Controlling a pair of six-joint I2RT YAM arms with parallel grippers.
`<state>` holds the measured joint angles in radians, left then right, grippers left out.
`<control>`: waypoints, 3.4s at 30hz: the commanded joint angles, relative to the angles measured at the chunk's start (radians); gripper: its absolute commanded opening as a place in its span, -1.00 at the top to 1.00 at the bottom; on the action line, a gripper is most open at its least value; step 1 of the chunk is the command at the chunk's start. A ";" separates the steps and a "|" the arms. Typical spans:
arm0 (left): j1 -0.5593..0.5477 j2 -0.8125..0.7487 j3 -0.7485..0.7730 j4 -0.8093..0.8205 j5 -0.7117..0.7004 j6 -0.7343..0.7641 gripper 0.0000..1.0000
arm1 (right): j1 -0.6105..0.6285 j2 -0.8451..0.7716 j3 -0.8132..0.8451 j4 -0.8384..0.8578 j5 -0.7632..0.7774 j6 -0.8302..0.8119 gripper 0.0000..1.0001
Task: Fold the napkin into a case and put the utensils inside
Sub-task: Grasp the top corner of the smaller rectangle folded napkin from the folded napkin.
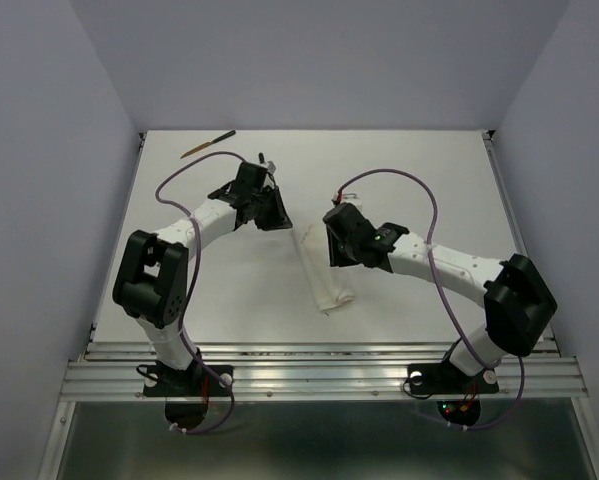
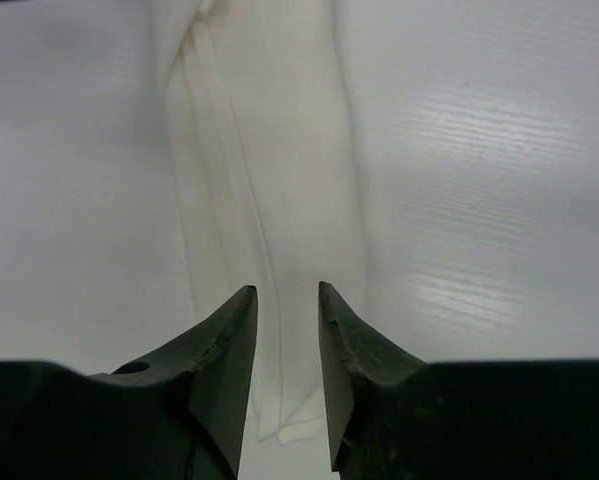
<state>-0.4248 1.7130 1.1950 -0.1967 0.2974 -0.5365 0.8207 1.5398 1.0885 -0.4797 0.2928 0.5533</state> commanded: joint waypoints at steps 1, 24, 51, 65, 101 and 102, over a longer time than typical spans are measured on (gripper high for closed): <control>-0.006 0.016 -0.026 0.031 -0.012 -0.014 0.49 | -0.001 0.040 0.079 0.075 0.033 0.010 0.38; -0.141 0.204 0.230 -0.155 -0.267 0.158 0.36 | -0.222 0.319 0.108 0.467 -0.420 0.221 0.68; -0.198 0.246 0.314 -0.196 -0.305 0.228 0.38 | -0.250 0.327 0.094 0.507 -0.448 0.224 0.67; -0.204 0.240 0.293 -0.172 -0.262 0.247 0.30 | -0.250 0.333 0.096 0.507 -0.451 0.231 0.68; -0.223 0.181 0.250 -0.155 -0.270 0.268 0.29 | -0.259 0.385 0.097 0.507 -0.409 0.249 0.77; -0.227 0.184 0.253 -0.159 -0.270 0.279 0.30 | -0.259 0.387 0.102 0.507 -0.409 0.249 0.77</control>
<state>-0.6289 1.9556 1.4487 -0.3561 0.0402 -0.2905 0.5686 1.9232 1.1530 -0.0143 -0.1341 0.7937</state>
